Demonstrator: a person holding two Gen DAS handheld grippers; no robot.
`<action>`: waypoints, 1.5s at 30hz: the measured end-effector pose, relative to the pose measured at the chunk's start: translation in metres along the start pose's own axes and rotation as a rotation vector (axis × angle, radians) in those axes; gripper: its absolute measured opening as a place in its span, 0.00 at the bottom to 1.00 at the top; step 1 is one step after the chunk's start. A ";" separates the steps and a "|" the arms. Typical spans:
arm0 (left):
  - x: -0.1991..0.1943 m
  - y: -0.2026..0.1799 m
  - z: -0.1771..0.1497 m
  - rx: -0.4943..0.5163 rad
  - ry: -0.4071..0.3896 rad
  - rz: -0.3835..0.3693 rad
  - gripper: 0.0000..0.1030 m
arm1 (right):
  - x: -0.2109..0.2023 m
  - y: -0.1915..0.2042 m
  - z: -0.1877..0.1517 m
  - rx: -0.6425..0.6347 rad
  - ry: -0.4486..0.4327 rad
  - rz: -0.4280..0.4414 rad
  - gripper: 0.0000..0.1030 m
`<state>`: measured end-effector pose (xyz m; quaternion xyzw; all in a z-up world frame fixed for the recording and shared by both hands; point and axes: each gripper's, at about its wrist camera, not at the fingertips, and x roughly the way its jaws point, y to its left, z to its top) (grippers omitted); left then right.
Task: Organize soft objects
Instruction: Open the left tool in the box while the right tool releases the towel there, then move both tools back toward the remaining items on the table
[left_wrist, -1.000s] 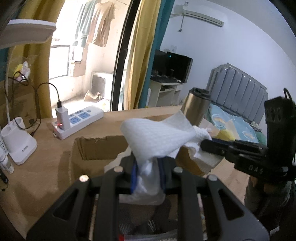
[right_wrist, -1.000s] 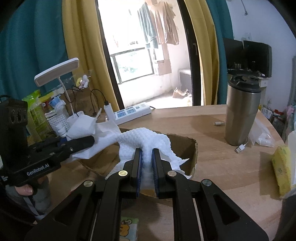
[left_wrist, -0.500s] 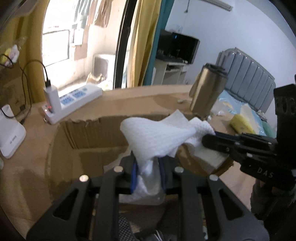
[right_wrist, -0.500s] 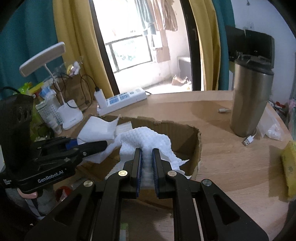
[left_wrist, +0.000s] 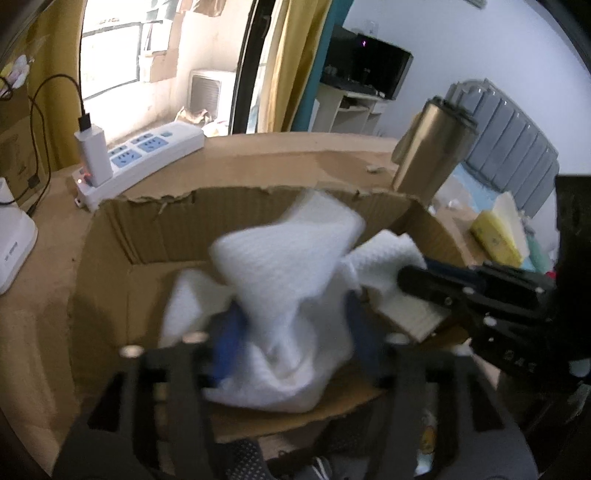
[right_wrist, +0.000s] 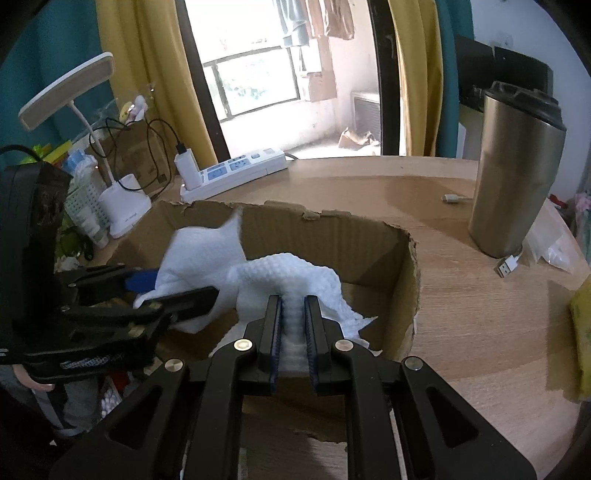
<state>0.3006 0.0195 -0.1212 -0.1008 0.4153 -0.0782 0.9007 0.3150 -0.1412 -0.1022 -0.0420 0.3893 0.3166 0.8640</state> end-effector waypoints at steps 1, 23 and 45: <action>-0.003 0.001 0.001 -0.012 -0.008 -0.014 0.61 | 0.001 0.001 0.001 0.004 0.000 0.000 0.14; -0.068 0.003 -0.006 -0.002 -0.128 0.009 0.61 | -0.043 0.013 -0.003 0.006 -0.078 -0.030 0.36; -0.125 -0.005 -0.039 0.019 -0.208 -0.001 0.61 | -0.091 0.046 -0.026 -0.020 -0.133 -0.059 0.45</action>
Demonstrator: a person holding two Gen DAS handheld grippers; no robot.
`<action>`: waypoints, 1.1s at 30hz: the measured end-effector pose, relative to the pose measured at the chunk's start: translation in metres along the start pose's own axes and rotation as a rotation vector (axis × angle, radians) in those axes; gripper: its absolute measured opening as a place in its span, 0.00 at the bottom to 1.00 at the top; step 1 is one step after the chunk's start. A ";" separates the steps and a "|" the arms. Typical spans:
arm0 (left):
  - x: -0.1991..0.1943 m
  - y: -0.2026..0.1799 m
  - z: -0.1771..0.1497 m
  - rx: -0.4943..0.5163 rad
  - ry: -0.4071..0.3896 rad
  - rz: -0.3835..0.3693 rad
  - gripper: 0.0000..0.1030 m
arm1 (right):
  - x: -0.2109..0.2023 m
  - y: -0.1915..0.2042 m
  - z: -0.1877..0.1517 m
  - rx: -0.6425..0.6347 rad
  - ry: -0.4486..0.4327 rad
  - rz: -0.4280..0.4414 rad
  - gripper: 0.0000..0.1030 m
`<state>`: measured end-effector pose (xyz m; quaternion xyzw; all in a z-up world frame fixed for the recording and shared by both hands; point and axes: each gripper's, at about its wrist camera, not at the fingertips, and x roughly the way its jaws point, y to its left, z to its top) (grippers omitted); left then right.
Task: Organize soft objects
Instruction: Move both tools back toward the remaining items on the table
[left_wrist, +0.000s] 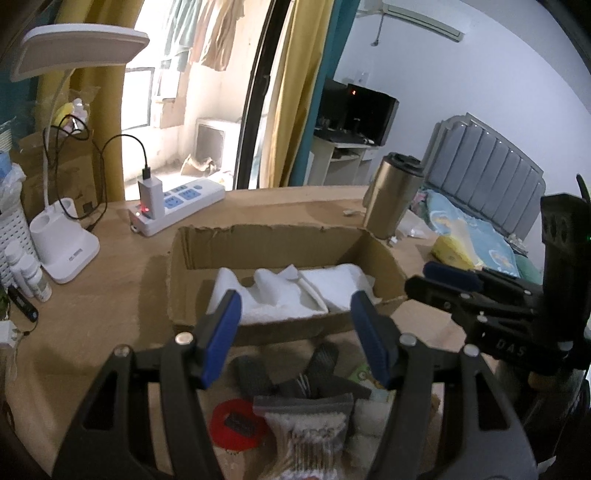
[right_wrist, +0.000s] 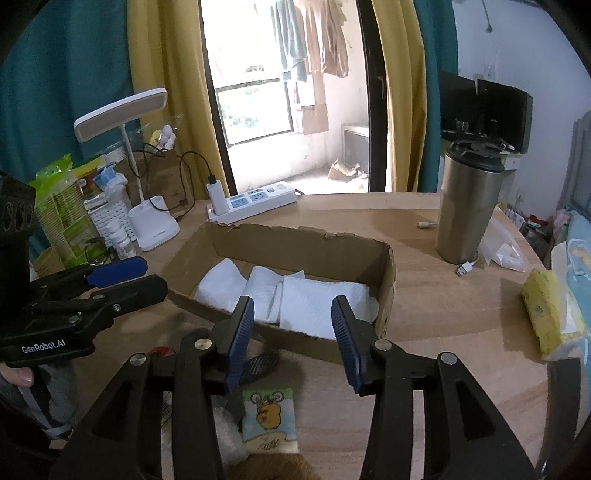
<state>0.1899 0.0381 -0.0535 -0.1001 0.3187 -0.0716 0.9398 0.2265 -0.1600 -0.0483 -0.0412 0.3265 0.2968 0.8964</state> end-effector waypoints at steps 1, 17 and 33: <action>-0.002 0.000 -0.002 0.001 -0.002 0.000 0.61 | -0.002 0.001 -0.001 0.000 -0.002 -0.001 0.45; -0.032 -0.011 -0.024 0.015 -0.021 -0.003 0.62 | -0.031 0.015 -0.022 0.000 -0.026 -0.011 0.46; -0.045 -0.025 -0.057 0.033 -0.002 -0.007 0.62 | -0.048 0.015 -0.060 0.022 -0.005 -0.024 0.46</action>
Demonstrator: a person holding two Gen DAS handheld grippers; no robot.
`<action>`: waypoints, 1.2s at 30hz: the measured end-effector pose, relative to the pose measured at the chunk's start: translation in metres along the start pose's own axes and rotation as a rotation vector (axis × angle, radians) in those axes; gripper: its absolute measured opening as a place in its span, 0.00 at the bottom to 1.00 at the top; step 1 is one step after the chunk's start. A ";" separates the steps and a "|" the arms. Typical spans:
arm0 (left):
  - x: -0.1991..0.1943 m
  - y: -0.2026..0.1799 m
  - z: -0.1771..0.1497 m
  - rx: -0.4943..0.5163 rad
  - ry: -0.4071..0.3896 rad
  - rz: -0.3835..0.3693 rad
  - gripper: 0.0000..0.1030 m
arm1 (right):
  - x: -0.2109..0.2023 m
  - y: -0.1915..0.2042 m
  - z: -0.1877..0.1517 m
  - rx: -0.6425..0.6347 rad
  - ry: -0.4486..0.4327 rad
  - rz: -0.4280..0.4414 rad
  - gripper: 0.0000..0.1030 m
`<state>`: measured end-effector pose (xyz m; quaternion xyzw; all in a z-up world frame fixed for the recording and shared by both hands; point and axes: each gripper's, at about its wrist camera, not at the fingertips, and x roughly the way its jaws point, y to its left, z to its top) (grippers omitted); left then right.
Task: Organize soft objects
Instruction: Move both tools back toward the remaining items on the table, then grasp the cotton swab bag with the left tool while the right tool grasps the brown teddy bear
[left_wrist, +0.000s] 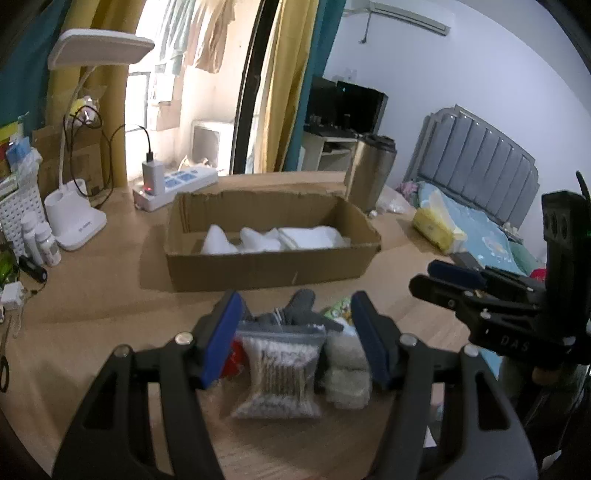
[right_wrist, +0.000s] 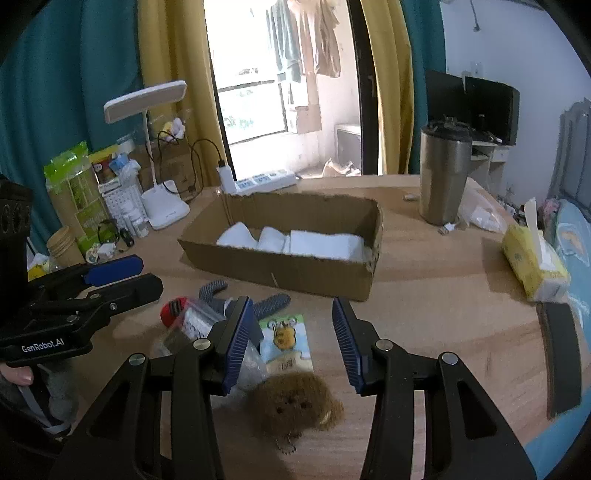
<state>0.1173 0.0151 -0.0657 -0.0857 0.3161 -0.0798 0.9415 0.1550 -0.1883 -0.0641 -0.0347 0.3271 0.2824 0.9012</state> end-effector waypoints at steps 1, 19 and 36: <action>0.001 0.000 -0.002 0.001 0.003 0.000 0.62 | 0.000 -0.001 -0.003 0.004 0.004 0.000 0.46; 0.020 -0.008 -0.044 0.007 0.093 0.010 0.62 | 0.017 -0.006 -0.048 0.035 0.095 0.005 0.47; 0.046 -0.004 -0.057 0.032 0.181 0.075 0.62 | 0.041 -0.014 -0.064 0.047 0.166 0.051 0.66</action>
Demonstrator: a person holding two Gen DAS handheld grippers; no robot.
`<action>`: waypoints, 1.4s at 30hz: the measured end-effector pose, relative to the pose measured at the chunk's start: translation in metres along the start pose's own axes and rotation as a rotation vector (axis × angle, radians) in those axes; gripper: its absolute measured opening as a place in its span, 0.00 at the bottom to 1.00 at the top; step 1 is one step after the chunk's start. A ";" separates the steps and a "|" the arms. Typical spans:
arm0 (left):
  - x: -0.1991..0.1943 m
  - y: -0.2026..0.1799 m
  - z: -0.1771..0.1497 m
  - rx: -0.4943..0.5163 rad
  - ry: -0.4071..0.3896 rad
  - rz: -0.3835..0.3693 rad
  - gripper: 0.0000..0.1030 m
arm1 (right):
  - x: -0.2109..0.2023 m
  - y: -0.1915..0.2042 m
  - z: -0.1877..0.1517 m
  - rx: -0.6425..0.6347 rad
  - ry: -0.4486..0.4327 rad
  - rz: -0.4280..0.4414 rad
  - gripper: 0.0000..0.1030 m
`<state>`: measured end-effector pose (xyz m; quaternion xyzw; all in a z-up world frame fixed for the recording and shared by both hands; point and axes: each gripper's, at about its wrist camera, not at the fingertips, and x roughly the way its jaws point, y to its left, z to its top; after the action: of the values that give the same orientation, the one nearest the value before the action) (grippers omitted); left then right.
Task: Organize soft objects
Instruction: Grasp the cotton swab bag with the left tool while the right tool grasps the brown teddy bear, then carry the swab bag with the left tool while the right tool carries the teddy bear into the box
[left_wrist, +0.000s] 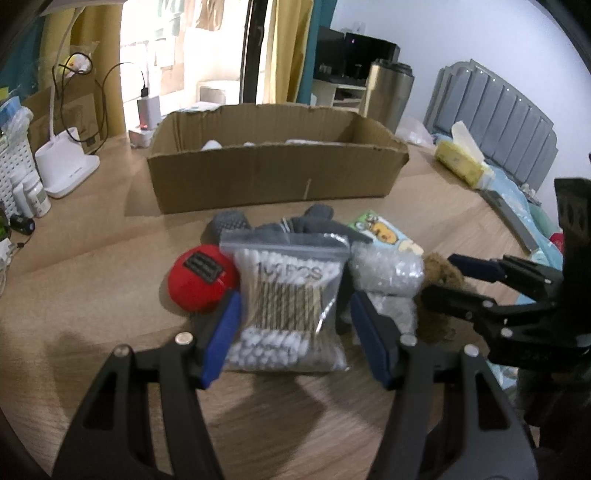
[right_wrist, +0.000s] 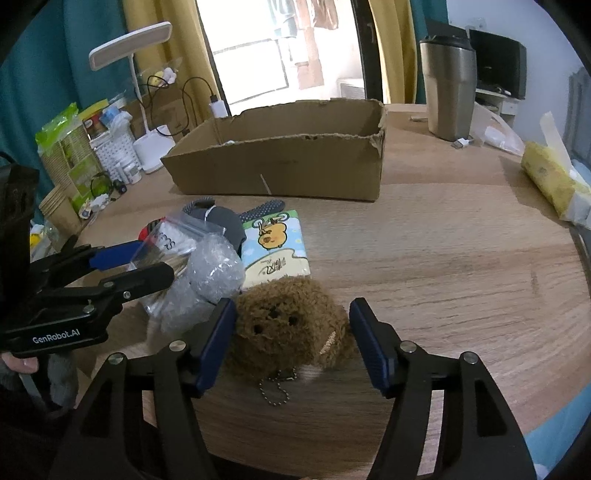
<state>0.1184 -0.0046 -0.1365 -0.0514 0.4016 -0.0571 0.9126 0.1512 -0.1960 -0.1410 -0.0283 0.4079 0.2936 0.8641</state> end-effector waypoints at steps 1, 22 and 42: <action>0.002 0.000 0.000 0.001 0.006 0.006 0.62 | 0.001 -0.001 0.000 0.002 0.001 0.003 0.66; 0.001 0.001 -0.006 0.002 -0.004 -0.019 0.43 | 0.000 0.010 -0.004 -0.051 0.006 0.041 0.45; -0.033 0.000 0.010 -0.005 -0.103 -0.029 0.40 | -0.032 0.006 0.016 -0.065 -0.097 0.000 0.42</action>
<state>0.1040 0.0007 -0.1057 -0.0622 0.3537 -0.0665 0.9309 0.1428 -0.2018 -0.1063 -0.0422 0.3556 0.3077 0.8815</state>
